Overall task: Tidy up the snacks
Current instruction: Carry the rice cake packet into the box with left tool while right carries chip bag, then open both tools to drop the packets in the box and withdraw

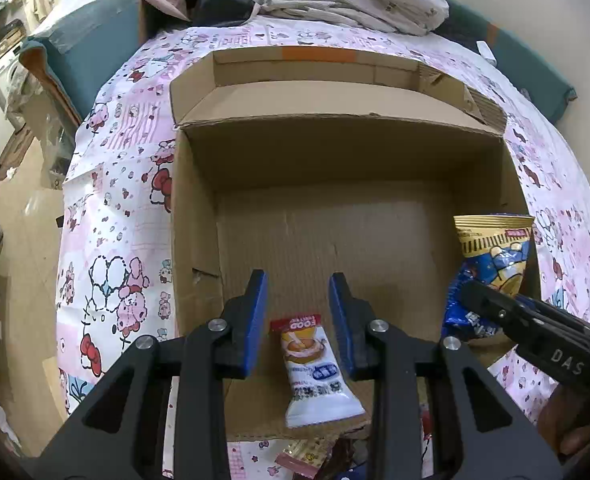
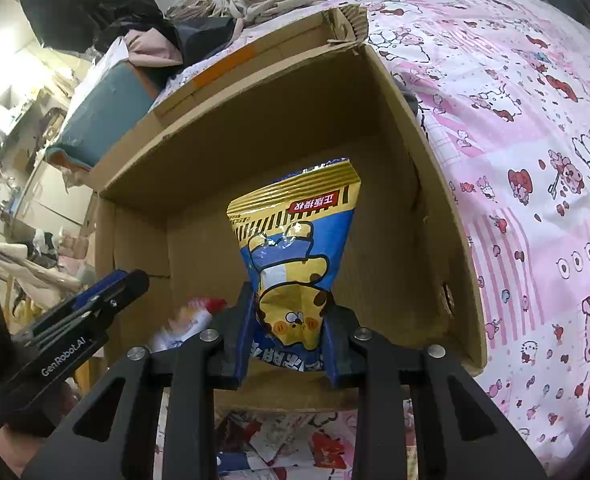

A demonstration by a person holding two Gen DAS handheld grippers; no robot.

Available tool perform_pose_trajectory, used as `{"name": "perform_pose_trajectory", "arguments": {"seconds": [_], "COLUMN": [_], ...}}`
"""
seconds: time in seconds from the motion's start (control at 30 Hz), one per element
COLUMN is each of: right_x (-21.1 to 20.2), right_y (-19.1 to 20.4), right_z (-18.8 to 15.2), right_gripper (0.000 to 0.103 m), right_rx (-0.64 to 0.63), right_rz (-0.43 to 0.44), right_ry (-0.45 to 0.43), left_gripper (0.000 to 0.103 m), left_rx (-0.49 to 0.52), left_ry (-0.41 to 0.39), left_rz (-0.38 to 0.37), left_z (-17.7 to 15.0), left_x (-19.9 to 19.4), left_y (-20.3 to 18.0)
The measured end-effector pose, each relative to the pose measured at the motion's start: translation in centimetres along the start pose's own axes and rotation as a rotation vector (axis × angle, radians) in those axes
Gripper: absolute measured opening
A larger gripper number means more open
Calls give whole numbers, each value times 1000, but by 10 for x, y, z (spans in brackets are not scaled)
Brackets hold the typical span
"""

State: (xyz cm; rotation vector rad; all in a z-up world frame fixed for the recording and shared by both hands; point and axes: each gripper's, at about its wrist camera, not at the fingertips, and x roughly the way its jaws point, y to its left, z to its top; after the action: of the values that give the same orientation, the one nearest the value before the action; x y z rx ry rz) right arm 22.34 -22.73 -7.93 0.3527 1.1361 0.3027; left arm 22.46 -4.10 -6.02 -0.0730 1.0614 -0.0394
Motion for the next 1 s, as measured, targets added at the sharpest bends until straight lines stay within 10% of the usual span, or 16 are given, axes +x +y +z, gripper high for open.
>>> {"name": "perform_pose_trajectory", "arguments": {"seconds": [0.2, 0.4, 0.53, 0.6, 1.0], "right_x": [0, -5, -12, -17, -32], "right_y": [0, 4, 4, 3, 12], "right_z": [-1, 0, 0, 2, 7], "right_gripper": [33, 33, 60, 72, 73], "right_rx": [8, -15, -9, 1, 11], "right_rz": [8, 1, 22, 31, 64], "right_ry": [-2, -25, -63, -89, -118], "left_gripper": [33, 65, 87, 88, 88], "left_rx": [-5, 16, 11, 9, -9], "left_ry": [6, -44, -85, -91, -92], "left_rz": [-1, 51, 41, 31, 26], "left_z": [0, -1, 2, 3, -2], "left_x": [-2, -13, -23, -25, -31], "left_y": [1, 0, 1, 1, 5]}}
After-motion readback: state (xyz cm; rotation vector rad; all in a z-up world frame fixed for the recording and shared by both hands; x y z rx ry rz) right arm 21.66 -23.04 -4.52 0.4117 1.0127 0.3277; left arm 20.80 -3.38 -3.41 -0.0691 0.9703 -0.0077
